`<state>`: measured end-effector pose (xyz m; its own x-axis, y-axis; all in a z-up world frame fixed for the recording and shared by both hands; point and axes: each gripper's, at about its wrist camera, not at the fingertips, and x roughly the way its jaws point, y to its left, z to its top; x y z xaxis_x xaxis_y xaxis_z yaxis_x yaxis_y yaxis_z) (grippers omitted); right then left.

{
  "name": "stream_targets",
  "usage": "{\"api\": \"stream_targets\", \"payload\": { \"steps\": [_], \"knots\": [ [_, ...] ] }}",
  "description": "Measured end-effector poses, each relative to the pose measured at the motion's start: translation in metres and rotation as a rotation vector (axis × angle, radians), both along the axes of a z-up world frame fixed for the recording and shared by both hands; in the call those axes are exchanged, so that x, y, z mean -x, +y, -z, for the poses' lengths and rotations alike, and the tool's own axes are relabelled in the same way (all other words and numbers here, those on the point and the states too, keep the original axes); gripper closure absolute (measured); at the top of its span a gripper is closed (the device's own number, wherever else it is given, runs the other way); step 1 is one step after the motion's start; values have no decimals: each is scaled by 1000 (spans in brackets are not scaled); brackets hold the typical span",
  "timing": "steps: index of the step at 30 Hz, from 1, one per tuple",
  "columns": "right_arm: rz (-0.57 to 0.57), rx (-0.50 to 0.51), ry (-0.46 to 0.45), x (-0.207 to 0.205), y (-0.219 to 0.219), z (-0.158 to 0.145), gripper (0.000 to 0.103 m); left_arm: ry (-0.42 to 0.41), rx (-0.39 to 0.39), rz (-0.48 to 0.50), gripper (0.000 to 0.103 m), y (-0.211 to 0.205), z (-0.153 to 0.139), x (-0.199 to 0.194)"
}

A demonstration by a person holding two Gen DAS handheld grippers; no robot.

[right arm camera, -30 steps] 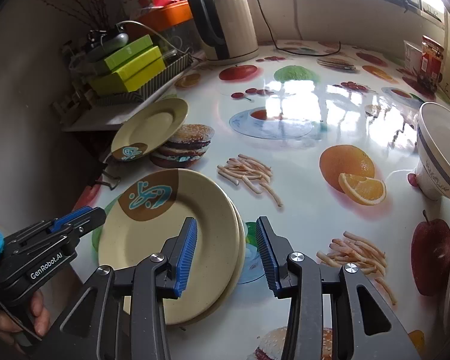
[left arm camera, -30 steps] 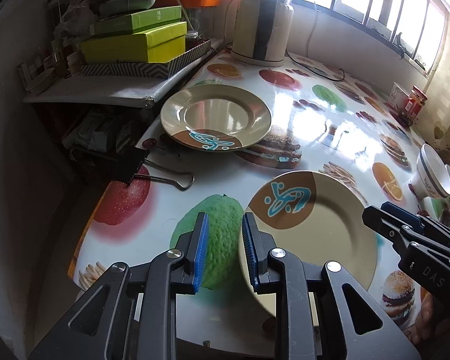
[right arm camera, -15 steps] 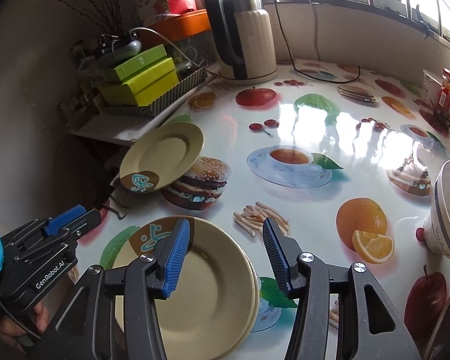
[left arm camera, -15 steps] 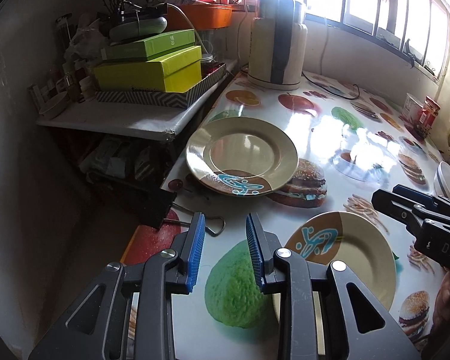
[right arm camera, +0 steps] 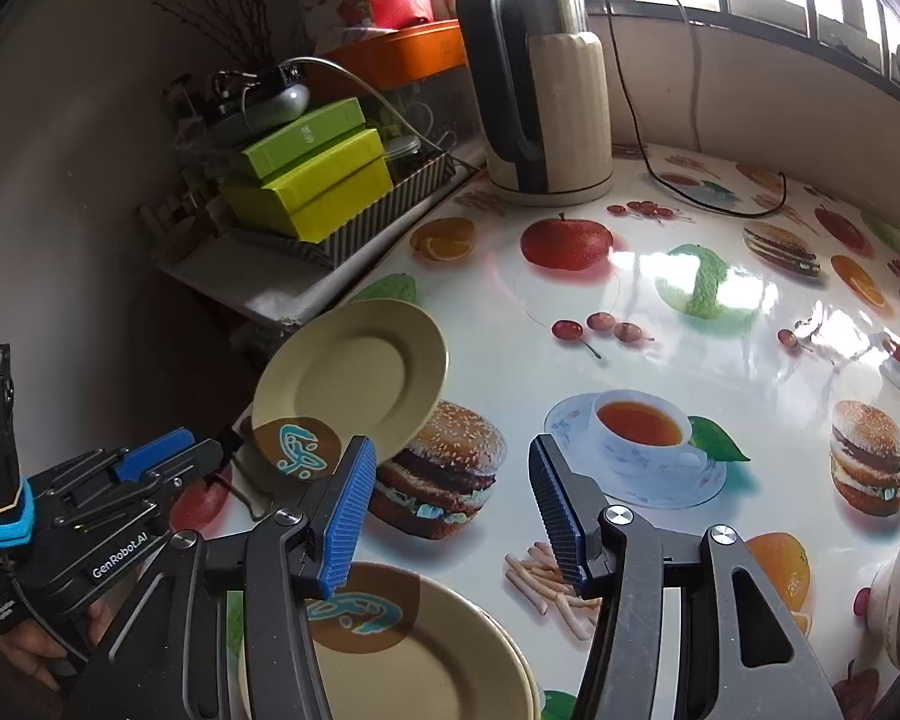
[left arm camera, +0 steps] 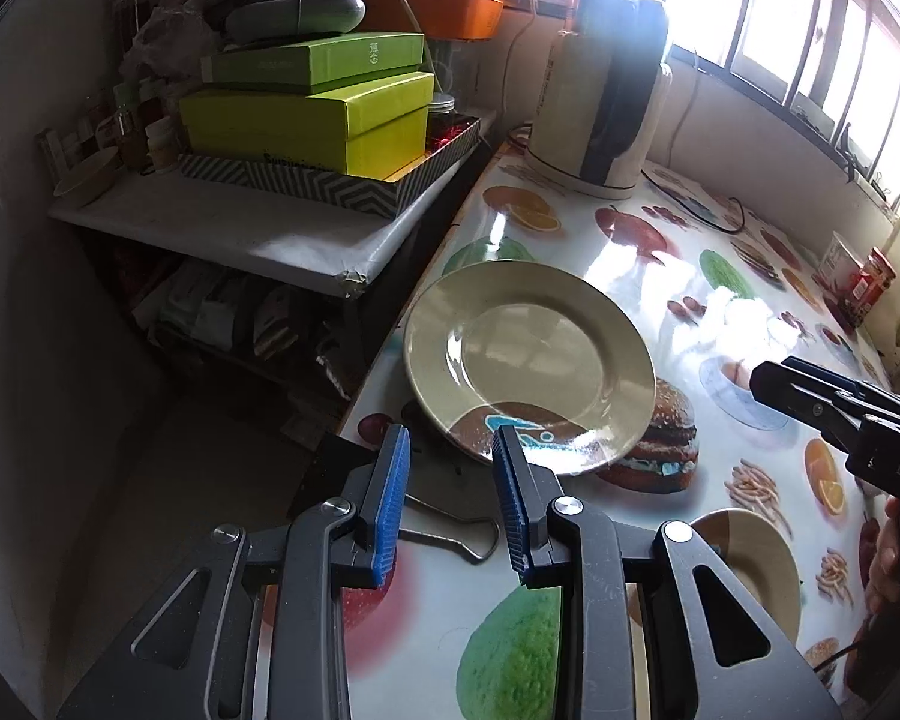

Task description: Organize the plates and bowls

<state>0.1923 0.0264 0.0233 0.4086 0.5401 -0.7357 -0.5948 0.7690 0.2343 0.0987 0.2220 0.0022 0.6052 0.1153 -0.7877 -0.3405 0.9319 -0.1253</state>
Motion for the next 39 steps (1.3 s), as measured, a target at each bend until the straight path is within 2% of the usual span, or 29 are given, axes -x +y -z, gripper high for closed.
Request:
{"api": "stream_targets", "payload": {
  "steps": [3,7,9,12,16,20,24,39],
  "knots": [
    [-5,0,21,-13,7,2,50,-1,45,-13,73,14,2,-9],
    [-11,7,40,-32,17,7,50,2,52,-18,73,27,6,-22],
    [-14,15,55,-41,22,11,50,2,98,-23,73,35,10,-28],
    [-23,19,79,-52,29,18,50,-4,83,-14,73,35,11,-35],
    [-40,9,114,-63,39,27,50,12,180,-12,73,43,21,-45],
    [-48,-5,163,-71,47,35,50,29,168,-24,73,44,26,-49],
    [-73,10,172,-73,56,42,59,36,188,-33,73,44,30,-51],
    [-100,20,218,-76,70,56,79,52,223,-50,73,49,39,-56]
  ]
}}
